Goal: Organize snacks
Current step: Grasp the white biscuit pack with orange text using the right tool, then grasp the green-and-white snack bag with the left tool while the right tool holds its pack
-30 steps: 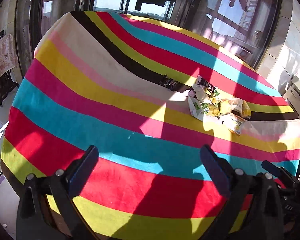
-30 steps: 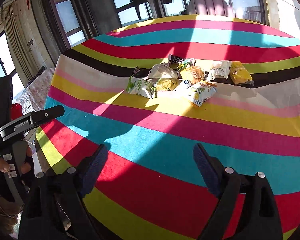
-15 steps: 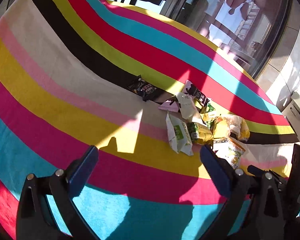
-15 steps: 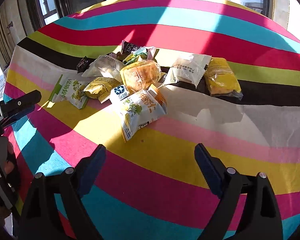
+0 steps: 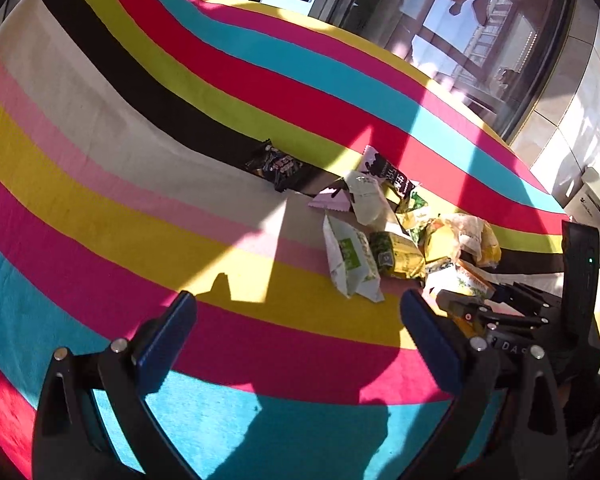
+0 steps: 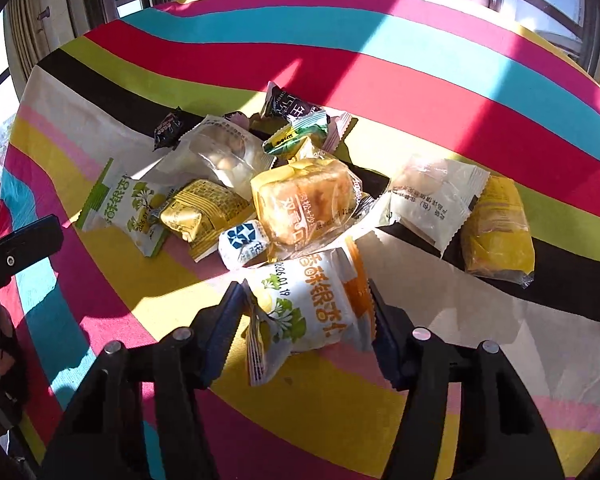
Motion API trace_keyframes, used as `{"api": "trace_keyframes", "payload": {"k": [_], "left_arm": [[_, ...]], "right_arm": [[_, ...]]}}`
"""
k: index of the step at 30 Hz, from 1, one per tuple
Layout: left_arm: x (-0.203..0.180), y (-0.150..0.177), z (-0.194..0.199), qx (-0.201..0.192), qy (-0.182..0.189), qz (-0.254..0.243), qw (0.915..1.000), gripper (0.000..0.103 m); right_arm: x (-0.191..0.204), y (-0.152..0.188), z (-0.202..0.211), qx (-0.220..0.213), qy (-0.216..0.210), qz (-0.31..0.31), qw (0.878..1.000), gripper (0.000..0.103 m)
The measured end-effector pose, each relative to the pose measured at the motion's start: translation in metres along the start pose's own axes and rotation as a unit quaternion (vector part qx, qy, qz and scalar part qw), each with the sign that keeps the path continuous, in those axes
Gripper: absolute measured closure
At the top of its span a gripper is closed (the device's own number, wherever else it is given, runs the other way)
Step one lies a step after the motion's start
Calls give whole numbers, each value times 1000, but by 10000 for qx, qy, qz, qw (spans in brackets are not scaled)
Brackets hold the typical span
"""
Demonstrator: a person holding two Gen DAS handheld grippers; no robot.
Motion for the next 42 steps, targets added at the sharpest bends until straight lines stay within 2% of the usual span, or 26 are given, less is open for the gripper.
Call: {"api": "trace_keyframes", "payload": {"k": [2,8,11,16,18,23,25,27,28,29,30,32,37,42], "left_arm": [[0,0,0,11,2,-6,10000,2],[-2,0,-1,36,-9,-40,10000,2],[-5,0,-3,100,-29,-107,9999,2],[-20,-3,-20,651,-147,-463,9967,2],[-30,-10,-25,630,-255,-671,9954,2],[-42,-25,-58,985,-541,-1044,9882,1],[-44,-30,-69,1048,-541,-1177,9860,2],[-47,-31,-74,1062,-431,-1268,9853,8],[-48,-32,-72,1021,-400,-1322,9851,25],[-50,-32,-68,959,-407,-1408,9845,52],[-52,-32,-64,932,-432,-1498,9834,64],[-52,-28,-55,811,-42,-1393,9869,69],[-33,-20,-14,327,50,-1051,9939,70],[-19,-5,25,30,247,-539,9982,73]], "right_arm": [[-3,9,11,-37,-186,-242,9995,62],[-8,40,37,-269,-270,-599,9975,63],[-4,48,39,-356,-135,-513,9980,63],[-8,47,38,-274,-101,-603,9978,63],[-7,46,37,-270,-87,-589,9979,62],[-7,46,39,-262,-117,-621,9977,62],[-7,46,38,-261,-106,-614,9977,62],[-6,46,38,-261,-71,-590,9979,62],[-6,46,38,-261,-66,-587,9979,62],[-6,46,38,-261,-78,-597,9978,62],[-7,46,38,-263,-90,-610,9978,62],[-7,46,38,-262,-111,-627,9976,62],[-9,46,39,-261,-141,-656,9974,62],[-9,46,39,-259,-182,-688,9971,62]]}}
Point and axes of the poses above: each gripper's, at about its wrist camera, not at the fingertips, and z roughly against the way its jaws point, x to its left, y to its underside, the point moved 6 cm from there along -z, roughly the way its jaws point, and after that the axes turned 15 degrees about -z, right-handed, at the moved point
